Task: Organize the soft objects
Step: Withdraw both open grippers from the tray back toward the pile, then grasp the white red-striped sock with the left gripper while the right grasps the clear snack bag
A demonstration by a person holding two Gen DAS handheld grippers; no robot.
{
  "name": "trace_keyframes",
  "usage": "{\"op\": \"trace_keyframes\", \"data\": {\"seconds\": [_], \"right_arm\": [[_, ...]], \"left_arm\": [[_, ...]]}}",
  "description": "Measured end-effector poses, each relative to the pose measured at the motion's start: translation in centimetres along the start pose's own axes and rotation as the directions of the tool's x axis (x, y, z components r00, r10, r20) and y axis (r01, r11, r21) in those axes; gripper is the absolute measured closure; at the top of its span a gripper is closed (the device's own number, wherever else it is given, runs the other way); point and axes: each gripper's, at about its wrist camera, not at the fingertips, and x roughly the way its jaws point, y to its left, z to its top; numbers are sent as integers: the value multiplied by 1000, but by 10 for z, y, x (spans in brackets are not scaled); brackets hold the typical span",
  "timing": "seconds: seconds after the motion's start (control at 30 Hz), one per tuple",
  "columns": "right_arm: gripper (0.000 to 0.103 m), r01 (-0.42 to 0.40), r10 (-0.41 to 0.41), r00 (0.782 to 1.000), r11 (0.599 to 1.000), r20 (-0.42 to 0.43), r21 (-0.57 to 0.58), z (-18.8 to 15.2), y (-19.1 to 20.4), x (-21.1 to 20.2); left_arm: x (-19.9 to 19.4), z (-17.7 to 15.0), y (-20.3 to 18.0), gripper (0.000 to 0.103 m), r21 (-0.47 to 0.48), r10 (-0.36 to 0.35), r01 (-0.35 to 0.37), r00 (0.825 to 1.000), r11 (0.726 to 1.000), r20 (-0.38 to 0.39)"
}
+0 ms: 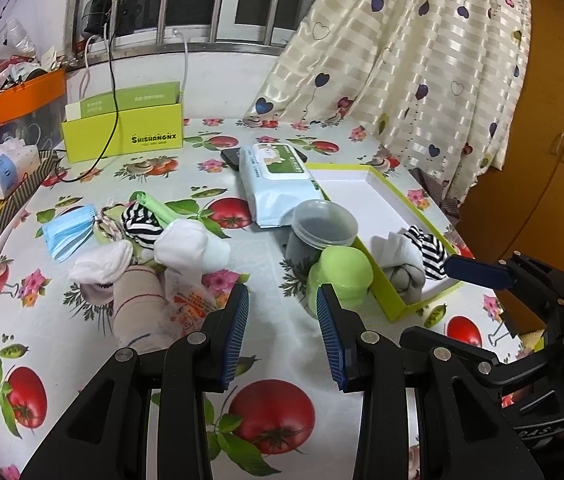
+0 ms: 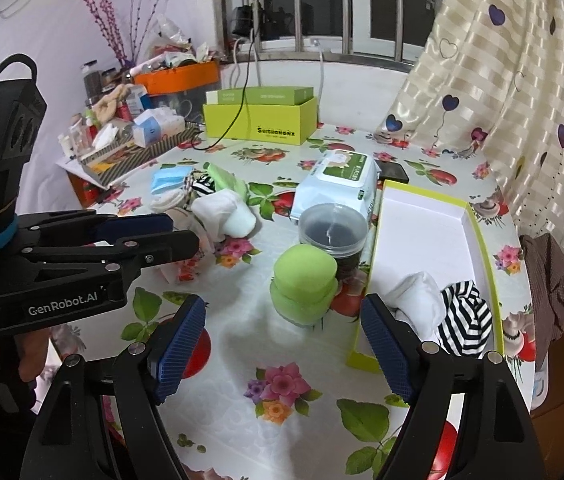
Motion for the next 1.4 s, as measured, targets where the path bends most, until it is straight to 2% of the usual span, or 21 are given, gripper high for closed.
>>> {"op": "trace_keyframes", "data": {"seconds": [0.7,0.87,0.97,1.4], "right_arm": [[23,-60,59,998,995,-22,-83,26,31,35],[23,-69,67,997,993,-26,-97,32,35,43],[23,-71,68,997,992,-27,-100,33,36,45],[23,-82,79,996,991,-37,-102,37,37,57]], "left_arm": [[5,-3,53,66,-91,106,-106,994,990,-9],[8,-2,64,66,-107,118,-118,993,987,-9],[9,-4,74,59,-129,117,-117,993,985,-5],[33,-11,101,59,-186,128,-137,990,973,-62]]}}
